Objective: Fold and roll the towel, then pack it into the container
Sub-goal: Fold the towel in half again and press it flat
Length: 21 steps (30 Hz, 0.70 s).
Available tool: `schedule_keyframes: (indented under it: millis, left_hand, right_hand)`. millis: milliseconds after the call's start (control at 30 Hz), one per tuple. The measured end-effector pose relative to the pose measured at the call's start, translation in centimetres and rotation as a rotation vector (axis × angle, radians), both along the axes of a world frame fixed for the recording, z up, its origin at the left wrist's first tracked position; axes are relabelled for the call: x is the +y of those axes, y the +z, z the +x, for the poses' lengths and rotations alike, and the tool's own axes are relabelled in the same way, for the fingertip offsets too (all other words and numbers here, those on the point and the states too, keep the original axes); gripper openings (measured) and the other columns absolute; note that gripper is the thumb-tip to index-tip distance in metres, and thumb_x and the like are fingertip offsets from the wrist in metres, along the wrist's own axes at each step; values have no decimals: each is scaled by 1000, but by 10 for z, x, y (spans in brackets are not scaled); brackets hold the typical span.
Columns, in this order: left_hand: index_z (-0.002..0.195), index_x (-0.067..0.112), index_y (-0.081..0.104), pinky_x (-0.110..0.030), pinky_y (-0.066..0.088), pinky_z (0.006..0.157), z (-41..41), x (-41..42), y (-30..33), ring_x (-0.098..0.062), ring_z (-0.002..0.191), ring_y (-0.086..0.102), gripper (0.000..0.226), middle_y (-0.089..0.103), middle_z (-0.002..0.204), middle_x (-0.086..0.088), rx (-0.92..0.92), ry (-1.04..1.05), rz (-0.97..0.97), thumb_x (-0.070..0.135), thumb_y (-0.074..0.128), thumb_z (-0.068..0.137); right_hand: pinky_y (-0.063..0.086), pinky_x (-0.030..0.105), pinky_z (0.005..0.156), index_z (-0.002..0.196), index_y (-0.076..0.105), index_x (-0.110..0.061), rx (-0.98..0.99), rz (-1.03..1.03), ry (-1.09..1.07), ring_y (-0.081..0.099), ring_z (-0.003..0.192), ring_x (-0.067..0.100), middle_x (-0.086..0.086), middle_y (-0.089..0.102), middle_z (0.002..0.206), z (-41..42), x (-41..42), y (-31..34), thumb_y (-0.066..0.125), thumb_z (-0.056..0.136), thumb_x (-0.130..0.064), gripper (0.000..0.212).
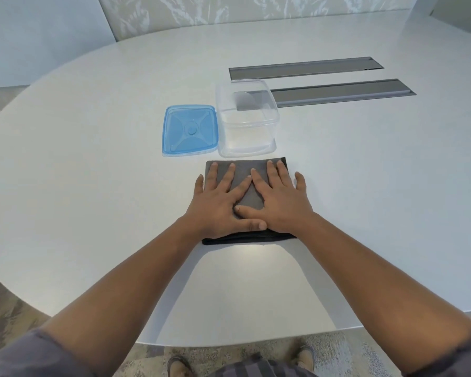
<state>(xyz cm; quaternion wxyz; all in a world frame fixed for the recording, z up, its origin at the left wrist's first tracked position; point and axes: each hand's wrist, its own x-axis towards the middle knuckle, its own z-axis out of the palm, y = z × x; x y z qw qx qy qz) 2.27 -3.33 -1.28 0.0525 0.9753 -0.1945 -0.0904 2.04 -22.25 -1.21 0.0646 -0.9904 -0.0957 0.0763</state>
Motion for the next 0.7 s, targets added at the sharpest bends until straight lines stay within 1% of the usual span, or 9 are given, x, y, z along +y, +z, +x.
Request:
schedule_keyframes:
  millis: [67, 167, 233, 300, 367, 433, 600, 633, 700]
  left_hand:
    - [158, 49, -12, -64, -6, 121, 2, -1, -1, -34, 149, -35, 129, -23, 169, -1, 13, 12, 0, 110, 22, 50]
    - [158, 50, -11, -63, -6, 122, 1, -1, -3, -35, 149, -36, 129, -23, 169, -1, 14, 51, -43, 110, 27, 50]
    - [159, 51, -6, -59, -6, 123, 0, 1, -5, -33, 151, -32, 121, -21, 170, 2, 18, 93, -87, 108, 23, 56]
    - [159, 52, 2, -55, -6, 124, 0, 2, -4, -33, 154, -25, 104, -17, 170, 5, 20, 147, -144, 102, 15, 69]
    - [159, 53, 6, -53, -5, 125, 0, 2, -4, -33, 156, -18, 90, -13, 171, 7, 12, 181, -163, 94, 13, 80]
    - [159, 53, 6, -52, -5, 125, -1, 2, -5, -33, 156, -16, 88, -12, 171, 7, 8, 186, -150, 94, 16, 82]
    - [159, 52, 3, -52, -9, 124, -2, 1, -1, -32, 155, -21, 107, -15, 171, 7, 38, 188, -122, 102, 30, 68]
    - [159, 52, 2, -52, -9, 124, -2, 0, 0, -32, 155, -21, 110, -16, 170, 7, 42, 187, -120, 103, 33, 66]
    - [159, 53, 2, -52, -9, 124, -2, -1, -1, -32, 155, -22, 114, -16, 170, 8, 49, 186, -122, 104, 36, 63]
  right_hand:
    - [-9, 62, 122, 163, -6, -40, 1, -34, 21, -22, 157, 23, 3, -15, 173, 0, -1, 2, 15, 68, -102, 116]
    - [-10, 62, 121, 162, -8, -43, 10, -55, 56, -24, 157, 24, 0, -17, 172, 2, -4, 3, 7, 67, -102, 113]
    - [-10, 62, 122, 162, -8, -43, 20, -39, 73, -23, 157, 24, -1, -17, 173, 2, -6, 3, -1, 74, -96, 103]
    - [-8, 60, 123, 163, -4, -40, 22, -2, 81, -19, 158, 23, -1, -13, 173, 3, -10, 2, -1, 84, -84, 90]
    - [-7, 57, 124, 164, 1, -38, 14, 32, 101, -15, 159, 22, -1, -8, 174, 4, -15, 0, 5, 92, -76, 81]
    - [-5, 53, 125, 164, 5, -37, 16, 80, 139, -14, 159, 20, -2, -6, 174, 5, -22, 0, 16, 97, -74, 77]
    - [-8, 48, 126, 164, 9, -35, 90, 122, 161, -13, 159, 14, -6, -5, 174, 8, -33, 7, 37, 98, -70, 80]
    - [-7, 48, 126, 164, 11, -35, 97, 136, 144, -12, 159, 14, -5, -4, 174, 8, -33, 9, 39, 97, -70, 81]
    - [0, 48, 127, 163, 19, -33, 88, 193, 108, -6, 160, 17, -1, 2, 174, 6, -29, 14, 47, 98, -65, 78]
